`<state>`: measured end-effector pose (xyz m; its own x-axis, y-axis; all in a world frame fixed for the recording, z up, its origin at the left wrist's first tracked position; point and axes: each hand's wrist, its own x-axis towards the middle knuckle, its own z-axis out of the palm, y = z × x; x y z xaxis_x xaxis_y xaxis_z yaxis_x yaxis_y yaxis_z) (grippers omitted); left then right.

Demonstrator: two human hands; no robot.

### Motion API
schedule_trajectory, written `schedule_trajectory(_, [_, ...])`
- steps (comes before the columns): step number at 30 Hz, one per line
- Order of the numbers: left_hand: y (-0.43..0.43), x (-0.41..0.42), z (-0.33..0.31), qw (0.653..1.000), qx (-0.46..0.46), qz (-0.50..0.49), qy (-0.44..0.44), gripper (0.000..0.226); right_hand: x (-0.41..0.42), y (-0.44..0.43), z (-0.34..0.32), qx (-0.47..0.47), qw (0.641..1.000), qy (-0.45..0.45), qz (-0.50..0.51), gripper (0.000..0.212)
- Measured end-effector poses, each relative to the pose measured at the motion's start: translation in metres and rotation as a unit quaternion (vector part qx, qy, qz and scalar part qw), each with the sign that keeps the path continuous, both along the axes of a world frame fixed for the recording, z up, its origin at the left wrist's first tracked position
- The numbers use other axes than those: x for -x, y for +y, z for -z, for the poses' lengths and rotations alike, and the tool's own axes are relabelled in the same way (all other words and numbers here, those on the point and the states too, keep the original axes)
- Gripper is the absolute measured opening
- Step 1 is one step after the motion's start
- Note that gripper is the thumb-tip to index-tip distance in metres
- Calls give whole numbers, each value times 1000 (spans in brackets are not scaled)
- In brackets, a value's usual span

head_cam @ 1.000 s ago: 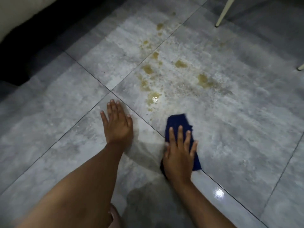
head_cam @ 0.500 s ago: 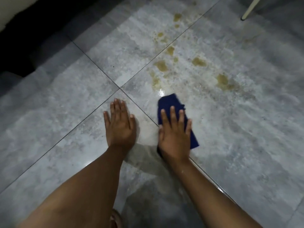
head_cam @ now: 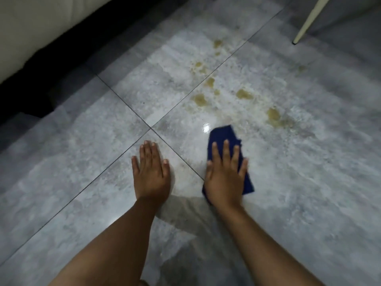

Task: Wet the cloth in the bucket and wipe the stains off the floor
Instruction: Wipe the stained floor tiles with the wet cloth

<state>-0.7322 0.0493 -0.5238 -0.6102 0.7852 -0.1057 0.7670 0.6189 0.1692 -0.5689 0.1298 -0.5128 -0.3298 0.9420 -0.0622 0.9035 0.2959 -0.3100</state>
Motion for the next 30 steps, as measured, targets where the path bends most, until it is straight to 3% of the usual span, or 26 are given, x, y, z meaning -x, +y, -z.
schedule_trajectory(3, [-1, 0, -4, 1000, 4, 4, -15, 65, 20, -19, 0, 8, 994, -2, -107, 55])
schedule_trajectory(6, [12, 2, -12, 1000, -9, 13, -12, 67, 32, 25, -2, 14, 989, 9, -146, 53])
schedule_trajectory(9, [48, 8, -17, 999, -42, 25, -9, 65, 18, 65, -1, 27, 998, -19, -60, 53])
schedule_trajectory(13, [86, 25, -12, 999, -38, -13, -18, 62, -15, 50, 1, -3, 1000, -8, 30, 53])
schedule_trajectory(17, [87, 36, 0, 998, -40, -55, -10, 60, 7, 14, 1, -11, 991, -18, -130, 53])
schedule_trajectory(21, [86, 36, 1, 998, -40, -52, -11, 58, 74, 73, -2, 3, 960, -3, -281, 52])
schedule_trajectory(23, [87, 36, 1, 998, -42, -52, -15, 58, 95, 125, -2, 17, 959, -34, -280, 51])
schedule_trajectory(26, [86, 37, 2, 997, -57, -51, -6, 58, 92, 167, 0, 26, 980, -32, -197, 51])
schedule_trajectory(28, [85, 35, 2, 996, -65, -52, -15, 59, 78, 155, 0, 8, 984, -32, -178, 51])
schedule_trajectory(30, [86, 36, 0, 996, -64, -53, -23, 59, 74, 128, -2, -5, 971, -36, -237, 51])
